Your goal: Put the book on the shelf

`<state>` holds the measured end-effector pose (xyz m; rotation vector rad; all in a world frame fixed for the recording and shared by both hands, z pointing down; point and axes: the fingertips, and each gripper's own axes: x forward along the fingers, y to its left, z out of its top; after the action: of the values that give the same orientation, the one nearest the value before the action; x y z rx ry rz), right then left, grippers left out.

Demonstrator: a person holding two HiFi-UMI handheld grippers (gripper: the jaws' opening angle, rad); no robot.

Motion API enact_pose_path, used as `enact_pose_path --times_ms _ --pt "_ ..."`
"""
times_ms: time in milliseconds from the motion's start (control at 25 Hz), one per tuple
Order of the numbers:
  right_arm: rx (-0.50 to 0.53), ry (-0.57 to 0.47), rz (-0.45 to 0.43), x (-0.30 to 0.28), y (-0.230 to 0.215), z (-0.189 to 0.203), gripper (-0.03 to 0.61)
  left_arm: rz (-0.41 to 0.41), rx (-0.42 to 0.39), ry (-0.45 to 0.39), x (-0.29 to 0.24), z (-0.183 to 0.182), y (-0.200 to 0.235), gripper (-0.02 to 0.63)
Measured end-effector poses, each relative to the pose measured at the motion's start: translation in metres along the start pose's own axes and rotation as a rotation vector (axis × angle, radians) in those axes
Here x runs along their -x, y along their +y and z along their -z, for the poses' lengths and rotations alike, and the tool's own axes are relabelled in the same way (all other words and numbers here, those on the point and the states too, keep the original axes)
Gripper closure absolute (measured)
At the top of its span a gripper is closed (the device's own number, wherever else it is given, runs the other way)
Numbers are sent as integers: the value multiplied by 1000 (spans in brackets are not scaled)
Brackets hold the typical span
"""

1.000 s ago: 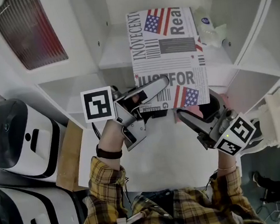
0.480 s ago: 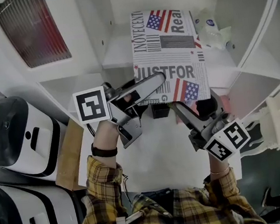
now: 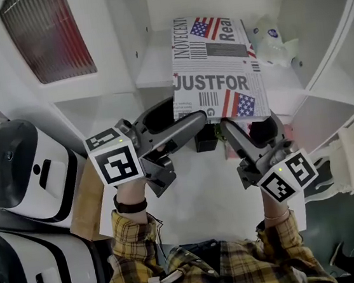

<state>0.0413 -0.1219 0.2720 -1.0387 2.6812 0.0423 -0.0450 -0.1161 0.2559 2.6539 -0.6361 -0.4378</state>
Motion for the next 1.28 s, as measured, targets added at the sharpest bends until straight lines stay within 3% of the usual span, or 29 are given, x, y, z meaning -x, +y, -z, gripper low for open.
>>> enact_pose_path --times_ms 200,360,520,760,1000,1280 --pt "-50 -11 2 -18 -13 -4 236 -181 -233 27 4 1 14 258" --pt "-81 -28 -6 -21 -15 -8 236 -321 -364 -43 11 -12 18 261" --pt "-119 -32 -29 -25 -19 -10 238 -407 -462 -96 12 -21 18 339" --pt "-42 1 -28 -16 -23 -8 238 -490 -559 -101 5 -26 19 414" --pt "77 1 91 -9 -37 -8 280 -507 -573 -97 -1 -28 25 427" --pt "62 -121 139 16 -50 -33 310 -528 -593 -97 -3 -28 26 456"
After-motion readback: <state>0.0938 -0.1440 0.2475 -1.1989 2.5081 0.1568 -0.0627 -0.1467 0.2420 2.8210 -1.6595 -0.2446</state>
